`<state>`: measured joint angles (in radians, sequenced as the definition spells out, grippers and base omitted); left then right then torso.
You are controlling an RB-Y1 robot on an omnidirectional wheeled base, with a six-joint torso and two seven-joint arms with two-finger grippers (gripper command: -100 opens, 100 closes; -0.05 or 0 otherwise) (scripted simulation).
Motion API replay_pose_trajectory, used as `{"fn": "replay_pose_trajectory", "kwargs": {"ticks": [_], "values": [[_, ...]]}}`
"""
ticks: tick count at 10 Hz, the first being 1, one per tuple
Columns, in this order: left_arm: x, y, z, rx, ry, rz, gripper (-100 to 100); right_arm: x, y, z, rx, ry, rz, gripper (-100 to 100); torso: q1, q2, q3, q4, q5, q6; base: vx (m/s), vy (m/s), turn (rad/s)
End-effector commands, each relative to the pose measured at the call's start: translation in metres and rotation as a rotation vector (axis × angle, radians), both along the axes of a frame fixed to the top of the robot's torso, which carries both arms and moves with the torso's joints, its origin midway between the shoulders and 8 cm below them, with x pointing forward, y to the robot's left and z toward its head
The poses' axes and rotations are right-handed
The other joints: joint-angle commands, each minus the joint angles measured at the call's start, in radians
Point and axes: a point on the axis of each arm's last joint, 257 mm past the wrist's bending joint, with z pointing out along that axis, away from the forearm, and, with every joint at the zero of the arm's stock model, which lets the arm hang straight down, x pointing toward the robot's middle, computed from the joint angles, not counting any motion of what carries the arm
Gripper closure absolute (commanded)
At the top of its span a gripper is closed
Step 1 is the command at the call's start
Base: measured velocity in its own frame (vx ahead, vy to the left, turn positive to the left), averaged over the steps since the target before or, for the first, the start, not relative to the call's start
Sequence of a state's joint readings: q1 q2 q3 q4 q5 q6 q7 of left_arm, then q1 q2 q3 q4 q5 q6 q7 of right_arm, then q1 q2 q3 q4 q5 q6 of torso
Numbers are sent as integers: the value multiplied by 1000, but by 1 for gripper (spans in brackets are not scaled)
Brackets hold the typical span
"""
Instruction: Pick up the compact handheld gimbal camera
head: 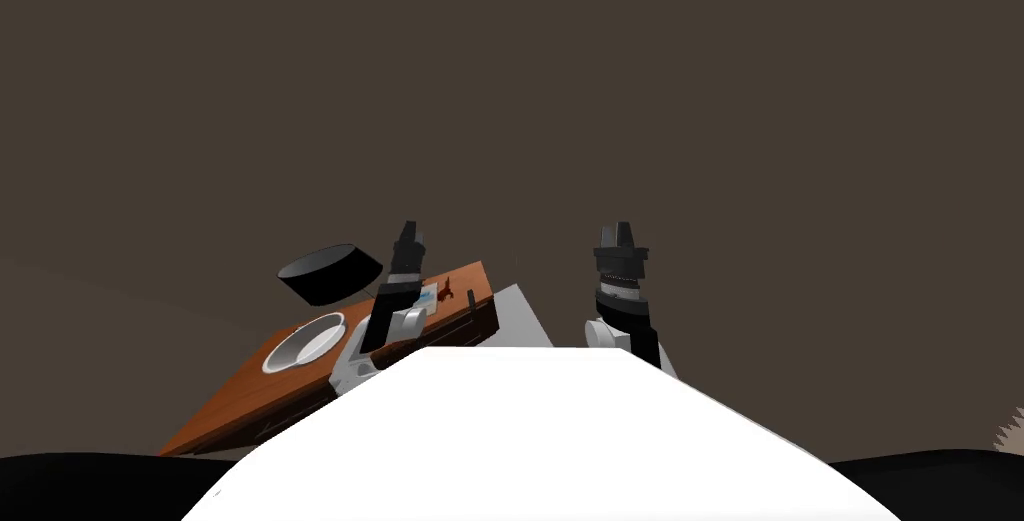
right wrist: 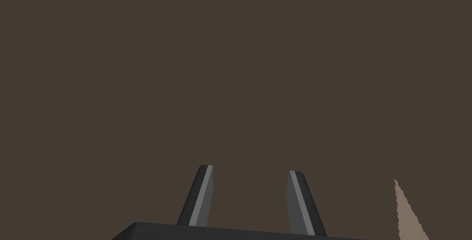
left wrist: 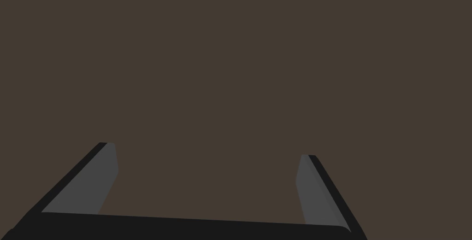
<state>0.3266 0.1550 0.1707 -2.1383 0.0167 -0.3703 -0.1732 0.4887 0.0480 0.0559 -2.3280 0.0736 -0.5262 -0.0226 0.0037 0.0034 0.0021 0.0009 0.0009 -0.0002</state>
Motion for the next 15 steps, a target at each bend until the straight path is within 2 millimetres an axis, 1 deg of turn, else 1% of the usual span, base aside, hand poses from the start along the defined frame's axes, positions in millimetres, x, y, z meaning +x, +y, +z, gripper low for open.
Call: {"fn": "replay_pose_trajectory", "kwargs": {"ticks": [1, 2, 3, 4, 5, 6, 7, 8, 9, 10, 11, 12, 13, 14, 15], "values": [[15, 13, -15, -4, 58, 30, -100, 0, 0, 0, 0, 0, 0, 0, 0, 0, 0, 0, 0, 0, -79, 41, -220], [24, 25, -26, -8, 96, 54, -100, 0, 0, 0, 0, 0, 0, 0, 0, 1, 0, 0, 0, 1, -125, 50, -325], [27, 27, -33, -13, 116, 59, -100, 0, 0, 0, 0, 0, 0, 0, 1, 3, 1, 0, 0, 1, -88, 45, -92], [28, 27, -34, -14, 122, 60, -100, 0, 0, 0, 0, 0, 0, 0, 1, 2, 1, 0, 0, 0, -31, 20, 42], [38, 40, -50, -23, 172, 88, -100, 0, 0, 0, 0, 0, 0, 0, -1, -1, -1, 0, 0, 0, -45, 17, -172], [39, 41, -52, -26, 182, 90, -100, 0, 0, 0, 0, 0, 0, 0, -1, -1, -1, 0, 0, 0, -58, 23, -144], [48, 54, -69, -37, 234, 118, -100, 0, 0, 0, 0, 0, 0, 0, -1, -1, -1, 0, 0, 0, -77, 31, -232], [49, 55, -72, -40, 245, 120, -100, 0, 0, 0, 0, 0, 0, 0, 0, 0, 0, 0, 0, 0, -63, 34, -123], [58, 68, -90, -53, 300, 148, -100, 0, 0, 0, 0, 0, 0, 0, 0, 0, 0, 0, 0, 0, -78, 37, -216], [59, 69, -93, -56, 310, 150, -100, 0, 0, 0, 0, 0, 0, 0, 0, 0, 0, 0, 0, 0, -67, 35, -122], [66, 83, -114, -72, 372, 178, -100, 0, 0, 0, 0, 0, 0, 0, 0, 0, 0, 0, 0, 0, -69, 31, -193], [67, 83, -116, -73, 378, 180, -100, 0, 0, 0, 0, 0, 0, 0, 0, 0, 0, 0, 0, 0, -55, 24, -139], [73, 95, -134, -88, 435, 205, -100, 0, 0, 0, 0, 0, 0, 0, 0, -1, -1, 0, 0, 0, -49, 28, -229], [73, 96, -139, -92, 449, 208, -100, 0, 0, 0, 0, 0, 0, 0, 0, -2, -1, 0, 0, 0, -44, 30, -130], [78, 107, -158, -107, 504, 232, -100, 0, 0, 0, 0, 0, 0, 0, 0, -2, -1, 0, 0, -1, -62, 29, -262]]}}
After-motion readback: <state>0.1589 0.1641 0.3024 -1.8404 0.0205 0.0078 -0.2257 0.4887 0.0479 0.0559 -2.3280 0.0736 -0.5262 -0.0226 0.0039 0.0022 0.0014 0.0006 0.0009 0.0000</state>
